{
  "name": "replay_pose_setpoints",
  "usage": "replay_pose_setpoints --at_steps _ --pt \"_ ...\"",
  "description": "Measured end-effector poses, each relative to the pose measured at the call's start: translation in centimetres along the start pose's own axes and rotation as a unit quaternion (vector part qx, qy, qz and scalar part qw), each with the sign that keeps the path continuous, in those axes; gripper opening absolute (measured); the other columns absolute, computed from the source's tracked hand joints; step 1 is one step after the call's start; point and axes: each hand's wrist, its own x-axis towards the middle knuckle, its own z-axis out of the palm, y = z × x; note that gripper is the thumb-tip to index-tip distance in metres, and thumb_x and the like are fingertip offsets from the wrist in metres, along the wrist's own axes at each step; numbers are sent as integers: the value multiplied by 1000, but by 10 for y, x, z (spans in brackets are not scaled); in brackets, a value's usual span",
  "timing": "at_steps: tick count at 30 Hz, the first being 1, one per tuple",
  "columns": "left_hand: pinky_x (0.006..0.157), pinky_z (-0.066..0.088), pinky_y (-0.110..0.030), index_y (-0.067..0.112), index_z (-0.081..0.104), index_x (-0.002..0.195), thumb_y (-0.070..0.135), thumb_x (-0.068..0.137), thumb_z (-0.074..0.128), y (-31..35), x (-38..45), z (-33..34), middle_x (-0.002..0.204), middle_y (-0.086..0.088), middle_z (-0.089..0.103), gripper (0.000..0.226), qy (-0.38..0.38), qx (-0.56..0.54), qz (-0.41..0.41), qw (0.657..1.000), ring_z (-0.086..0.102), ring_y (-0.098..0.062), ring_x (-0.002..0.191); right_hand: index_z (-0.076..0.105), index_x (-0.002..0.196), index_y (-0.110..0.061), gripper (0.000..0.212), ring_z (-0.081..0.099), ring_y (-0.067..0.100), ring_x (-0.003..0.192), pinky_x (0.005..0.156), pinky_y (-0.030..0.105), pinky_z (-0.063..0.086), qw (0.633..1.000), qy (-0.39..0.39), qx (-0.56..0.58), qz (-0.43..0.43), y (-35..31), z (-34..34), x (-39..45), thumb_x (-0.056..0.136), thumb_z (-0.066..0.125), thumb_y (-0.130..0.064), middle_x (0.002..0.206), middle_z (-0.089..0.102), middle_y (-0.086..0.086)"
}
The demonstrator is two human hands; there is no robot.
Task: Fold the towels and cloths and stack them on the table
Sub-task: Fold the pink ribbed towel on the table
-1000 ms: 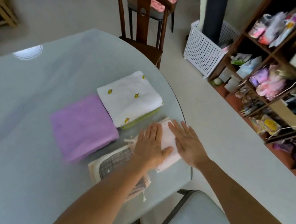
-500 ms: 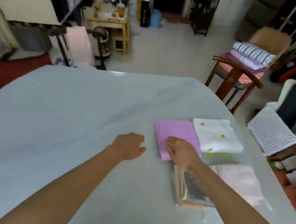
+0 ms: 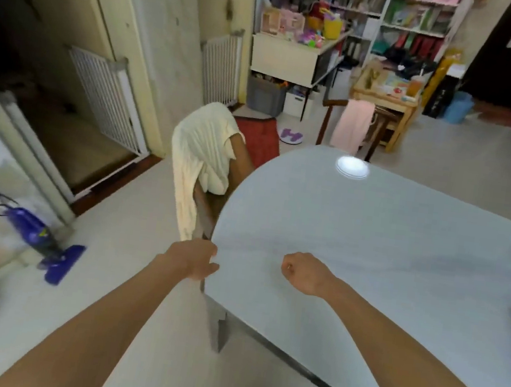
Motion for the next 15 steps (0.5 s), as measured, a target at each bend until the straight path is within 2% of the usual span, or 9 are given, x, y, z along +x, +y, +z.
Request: replay_pose_setpoints --at_steps 3,6,11,13,15 --pt "104 42 -35 22 45 138 42 99 44 -108 -22 -5 138 -1 49 44 7 -32 -51 998 51 -21 123 54 83 -16 19 50 21 85 72 28 38 999 -20 -13 -37 -97 1 56 95 39 -15 106 60 10" --pt "104 42 -34 22 44 138 41 98 45 -204 -32 -5 139 -1 50 44 6 -61 -100 993 51 -21 123 61 93 -15 22 57 24 94 78 30 43 996 -42 -31 -77 -179 5 113 97 40 -19 106 61 9" --pt "99 40 -34 19 44 138 43 98 44 -305 -15 -8 139 -4 48 46 -12 -63 -140 988 50 -22 124 54 81 -17 21 61 23 87 73 32 45 989 -74 -63 -114 -269 10 207 98 42 -24 81 58 1" --pt "100 42 -34 19 45 137 42 98 45 -348 1 -20 138 -4 49 45 -8 -67 -155 986 51 -23 122 58 87 -16 22 62 23 92 76 30 46 988 -68 -54 -126 -304 8 256 98 41 -24 92 63 5" --pt "101 42 -36 20 45 137 43 98 45 -398 25 -34 138 -5 49 45 -6 -66 -174 983 50 -24 122 62 103 -9 26 62 20 96 84 31 50 987 -63 -43 -140 -342 8 311 99 42 -25 104 65 6"
